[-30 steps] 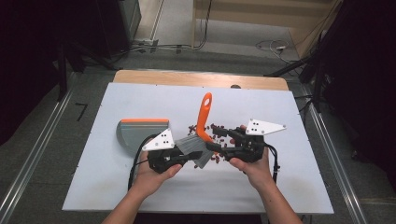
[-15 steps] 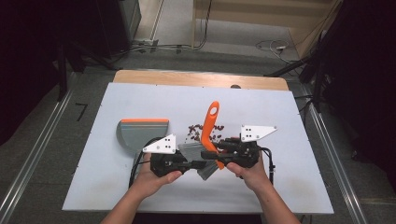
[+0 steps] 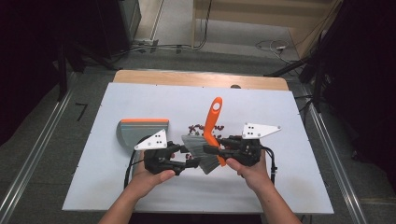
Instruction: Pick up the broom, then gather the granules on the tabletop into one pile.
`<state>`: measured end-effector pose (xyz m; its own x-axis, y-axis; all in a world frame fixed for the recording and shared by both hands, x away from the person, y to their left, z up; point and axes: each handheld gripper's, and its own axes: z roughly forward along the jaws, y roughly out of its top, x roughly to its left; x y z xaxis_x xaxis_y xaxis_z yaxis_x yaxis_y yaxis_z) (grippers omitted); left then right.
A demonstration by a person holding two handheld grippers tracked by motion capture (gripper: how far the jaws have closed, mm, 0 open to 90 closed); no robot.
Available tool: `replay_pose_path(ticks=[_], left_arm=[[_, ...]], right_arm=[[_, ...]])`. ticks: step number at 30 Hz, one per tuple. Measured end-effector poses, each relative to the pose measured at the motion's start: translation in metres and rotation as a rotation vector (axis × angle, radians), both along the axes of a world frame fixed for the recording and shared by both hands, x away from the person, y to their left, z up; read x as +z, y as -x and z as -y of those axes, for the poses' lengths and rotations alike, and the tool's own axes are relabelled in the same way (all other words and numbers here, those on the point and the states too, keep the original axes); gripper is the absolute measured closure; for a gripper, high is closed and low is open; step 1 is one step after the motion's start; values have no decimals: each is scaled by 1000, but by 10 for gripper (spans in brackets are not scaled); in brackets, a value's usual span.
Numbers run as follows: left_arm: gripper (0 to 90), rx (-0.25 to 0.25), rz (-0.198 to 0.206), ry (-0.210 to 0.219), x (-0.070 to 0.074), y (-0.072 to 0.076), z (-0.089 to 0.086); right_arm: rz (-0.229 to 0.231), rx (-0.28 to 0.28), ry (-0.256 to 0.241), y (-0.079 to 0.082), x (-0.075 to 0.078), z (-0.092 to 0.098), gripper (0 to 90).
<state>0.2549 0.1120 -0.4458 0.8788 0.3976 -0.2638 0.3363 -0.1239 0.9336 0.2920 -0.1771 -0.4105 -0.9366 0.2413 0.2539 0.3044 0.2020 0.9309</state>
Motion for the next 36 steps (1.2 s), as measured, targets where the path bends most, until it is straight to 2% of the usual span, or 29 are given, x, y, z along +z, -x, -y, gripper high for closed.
replay_pose_path(ticks=[2, 3, 4, 5, 9, 13, 18, 22, 24, 27, 31, 32, 34, 36], left_arm=[[276, 37, -4, -4, 0, 0, -5], [236, 37, -4, -4, 0, 0, -5], [184, 78, -10, -3, -1, 0, -9], [147, 92, -15, 0, -2, 0, -12], [63, 150, -11, -16, -4, 1, -21], [2, 188, -8, -25, -3, 3, -29], [0, 233, 21, -28, -2, 5, -37], [0, 248, 35, -24, -1, 6, -44], [0, 251, 38, -26, -1, 6, -46], [0, 273, 40, -28, -2, 8, -50], [0, 306, 47, -50, -2, 13, -57], [0, 315, 47, -48, -2, 14, -60], [0, 340, 54, -67, -3, 18, -69], [0, 346, 50, -66, -4, 19, -71]], right_arm=[[-1, -50, 14, -2, 0, 4, 682], [3, -72, 20, -3, -1, 5, 682], [3, -97, 24, -5, -1, 7, 682], [-2, -121, 30, -6, -1, 9, 682], [-5, -189, 62, -11, -2, 17, 682], [1, -257, 95, -15, -3, 23, 682], [-6, -342, 135, -20, -3, 31, 683], [-35, -394, 149, -25, -2, 37, 682], [-29, -423, 166, -27, -1, 39, 682], [-25, -452, 181, -30, -1, 43, 682], [-46, -487, 193, -35, -3, 49, 682], [-64, -516, 210, -39, -3, 53, 683], [-59, -539, 248, -42, -5, 55, 683], [-70, -557, 278, -46, -6, 56, 683]])
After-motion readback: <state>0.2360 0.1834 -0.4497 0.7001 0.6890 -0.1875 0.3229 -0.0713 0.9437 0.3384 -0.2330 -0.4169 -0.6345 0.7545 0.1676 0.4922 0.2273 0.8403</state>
